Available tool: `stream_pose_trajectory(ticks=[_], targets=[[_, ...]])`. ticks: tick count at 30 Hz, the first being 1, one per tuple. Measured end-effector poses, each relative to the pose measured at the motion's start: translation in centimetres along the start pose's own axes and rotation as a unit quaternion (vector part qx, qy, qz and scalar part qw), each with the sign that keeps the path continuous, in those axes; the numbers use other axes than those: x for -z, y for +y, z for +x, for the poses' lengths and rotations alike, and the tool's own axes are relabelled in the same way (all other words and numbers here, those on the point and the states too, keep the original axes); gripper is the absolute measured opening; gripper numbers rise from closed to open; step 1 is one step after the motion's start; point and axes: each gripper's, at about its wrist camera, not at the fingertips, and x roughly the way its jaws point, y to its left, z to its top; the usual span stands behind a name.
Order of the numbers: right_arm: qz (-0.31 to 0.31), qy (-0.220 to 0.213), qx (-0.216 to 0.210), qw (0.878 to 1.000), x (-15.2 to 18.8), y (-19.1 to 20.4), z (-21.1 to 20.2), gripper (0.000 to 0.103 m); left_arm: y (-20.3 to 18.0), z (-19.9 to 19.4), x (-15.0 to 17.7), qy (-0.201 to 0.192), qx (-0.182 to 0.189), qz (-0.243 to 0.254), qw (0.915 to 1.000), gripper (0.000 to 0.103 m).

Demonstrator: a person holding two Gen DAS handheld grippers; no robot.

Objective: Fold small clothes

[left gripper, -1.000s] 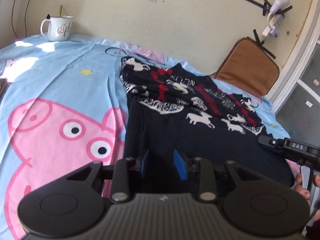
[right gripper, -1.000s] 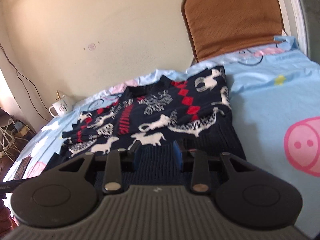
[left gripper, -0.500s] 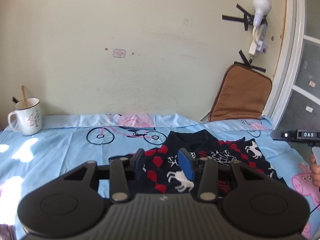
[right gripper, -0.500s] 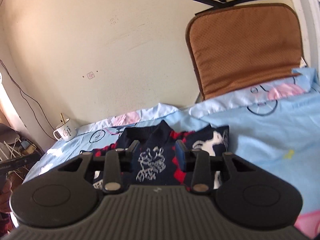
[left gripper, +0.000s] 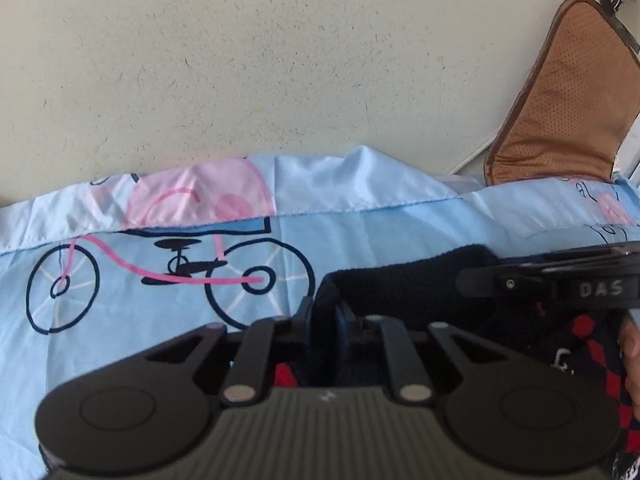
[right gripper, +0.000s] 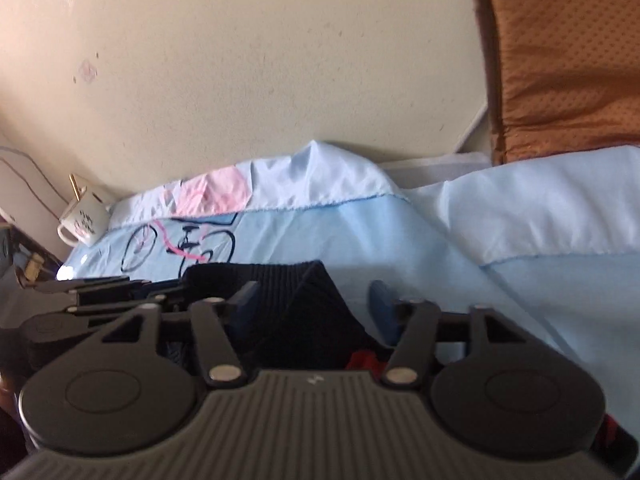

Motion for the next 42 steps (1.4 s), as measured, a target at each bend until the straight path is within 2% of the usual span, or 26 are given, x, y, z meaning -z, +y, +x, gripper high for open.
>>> stream_pose_trajectory(ticks=[1,5,9,13,18,23,25,27,28,29,31,33,36,39,42], targets=[[-0.017,0.003,0.018,1.000,0.2,0.6,-0.1,0.013,-0.1,-0.7,0.3,-0.009,0.001,0.006,0.9999,0.010],[-0.012,-0.036,-0.005,0.999,1.0,1.6,-4.5,0.012,-0.4,-6.2,1.7,-0.057,0.013,0.020,0.9981,0.010],[-0.035,-0.078,-0.018,0.996,3.2,4.1,-10.8,0.012,-1.0,-14.4,4.4,-0.115,0.044,0.027,0.9920,0.010],[-0.071,-0.114,-0.035,0.990,8.2,7.3,-17.3,0.012,-2.2,-21.4,9.7,-0.157,0.073,0.046,0.9839,0.010],[-0.105,-0.135,-0.046,0.984,16.7,9.7,-22.8,0.012,-4.6,-26.1,17.3,-0.170,0.105,0.063,0.9778,0.010],[-0.095,-0.123,-0.033,0.987,25.5,9.9,-23.8,0.012,-6.3,-27.0,24.8,-0.150,0.116,0.065,0.9797,0.010],[-0.074,-0.113,-0.027,0.990,28.0,9.5,-22.6,0.013,-6.3,-25.9,26.8,-0.123,0.116,0.051,0.9844,0.011],[-0.072,-0.103,0.002,0.992,29.7,9.2,-21.3,0.016,-6.1,-24.6,28.2,-0.085,0.118,0.038,0.9886,0.016],[-0.070,-0.103,0.008,0.992,30.1,9.0,-20.9,0.018,-6.0,-24.5,28.8,-0.078,0.120,0.036,0.9891,0.016],[-0.066,-0.111,-0.003,0.992,30.4,8.9,-21.1,0.024,-5.9,-24.9,28.9,-0.083,0.122,0.040,0.9883,0.016],[-0.062,-0.114,-0.027,0.991,30.1,8.7,-22.2,0.037,-5.4,-27.1,29.3,-0.111,0.135,0.053,0.9831,0.022],[-0.080,-0.137,-0.069,0.985,30.1,9.0,-24.3,0.039,-3.8,-29.6,29.2,-0.158,0.152,0.046,0.9745,0.027],[-0.092,-0.175,-0.087,0.976,29.3,9.4,-26.1,0.040,-1.4,-31.0,27.6,-0.203,0.144,0.007,0.9685,0.031],[-0.075,-0.190,-0.089,0.975,28.1,10.1,-25.0,0.040,-0.1,-29.4,25.8,-0.207,0.114,-0.028,0.9714,0.030],[-0.074,-0.173,-0.079,0.979,27.8,11.0,-22.2,0.040,0.8,-25.9,24.8,-0.185,0.075,-0.049,0.9786,0.029]])
